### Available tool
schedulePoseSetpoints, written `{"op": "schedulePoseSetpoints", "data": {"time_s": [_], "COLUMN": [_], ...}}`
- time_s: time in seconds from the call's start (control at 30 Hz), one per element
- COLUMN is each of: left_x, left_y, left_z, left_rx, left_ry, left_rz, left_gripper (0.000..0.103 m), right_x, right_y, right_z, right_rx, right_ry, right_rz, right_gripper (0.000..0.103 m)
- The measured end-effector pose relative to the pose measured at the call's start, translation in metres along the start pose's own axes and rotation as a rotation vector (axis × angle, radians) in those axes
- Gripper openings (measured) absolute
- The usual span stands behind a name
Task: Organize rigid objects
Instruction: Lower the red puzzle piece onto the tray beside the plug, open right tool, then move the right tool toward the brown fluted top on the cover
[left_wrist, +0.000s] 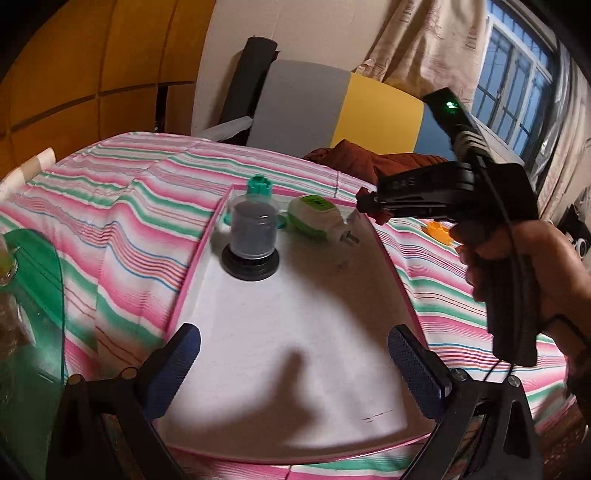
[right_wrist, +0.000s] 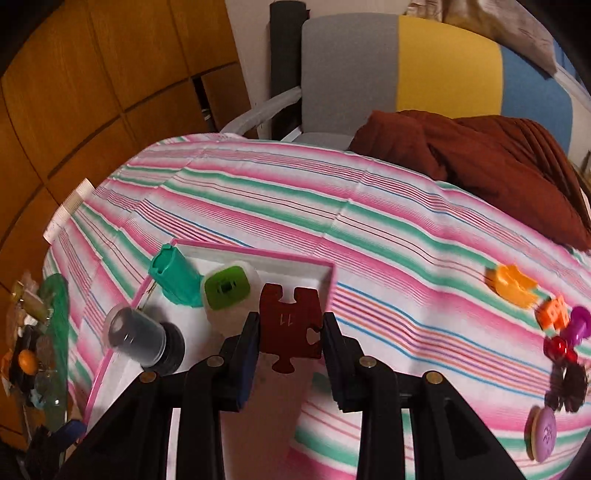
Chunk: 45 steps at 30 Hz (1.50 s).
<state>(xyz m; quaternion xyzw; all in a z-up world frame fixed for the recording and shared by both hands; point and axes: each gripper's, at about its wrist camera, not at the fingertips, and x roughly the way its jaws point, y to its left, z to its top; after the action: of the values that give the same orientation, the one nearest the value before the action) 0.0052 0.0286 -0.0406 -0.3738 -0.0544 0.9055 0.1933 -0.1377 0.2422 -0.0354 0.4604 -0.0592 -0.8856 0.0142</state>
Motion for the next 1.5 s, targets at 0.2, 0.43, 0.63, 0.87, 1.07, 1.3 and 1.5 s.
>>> {"op": "schedulePoseSetpoints", "data": {"time_s": [0.2, 0.43, 0.63, 0.87, 1.07, 1.3, 1.5], "left_x": [0.0, -0.002, 0.001, -0.001, -0.002, -0.001, 0.0], "left_y": [0.01, 0.007, 0.0, -0.016, -0.029, -0.054, -0.08], "left_z": [0.0, -0.002, -0.004, -0.007, -0.009, -0.007, -0.007], "left_rx": [-0.031, -0.014, 0.001, 0.045, 0.085, 0.156, 0.241], "left_ry": [0.005, 0.002, 0.014, 0.017, 0.023, 0.019, 0.016], "left_rz": [0.017, 0.02, 0.029, 0.016, -0.014, -0.044, -0.055], "left_gripper": [0.102, 0.102, 0.102, 0.102, 0.102, 0.102, 0.102], "right_x": [0.024, 0.027, 0.001, -0.026, -0.044, -0.054, -0.067], "right_y": [0.011, 0.002, -0.015, -0.045, -0.068, -0.107, -0.16], "right_z": [0.009, 0.005, -0.008, -0.033, -0.062, -0.096, -0.106], "right_rx": [-0.031, 0.011, 0.069, 0.092, 0.069, 0.002, 0.031], "right_ry": [0.029, 0.032, -0.001, -0.004, 0.0, 0.034, 0.035], "right_rz": [-0.086, -0.104, -0.089, -0.111, -0.152, -0.271, -0.337], "right_gripper": [0.032, 0.039, 0.039, 0.039, 0.039, 0.039, 0.039]}}
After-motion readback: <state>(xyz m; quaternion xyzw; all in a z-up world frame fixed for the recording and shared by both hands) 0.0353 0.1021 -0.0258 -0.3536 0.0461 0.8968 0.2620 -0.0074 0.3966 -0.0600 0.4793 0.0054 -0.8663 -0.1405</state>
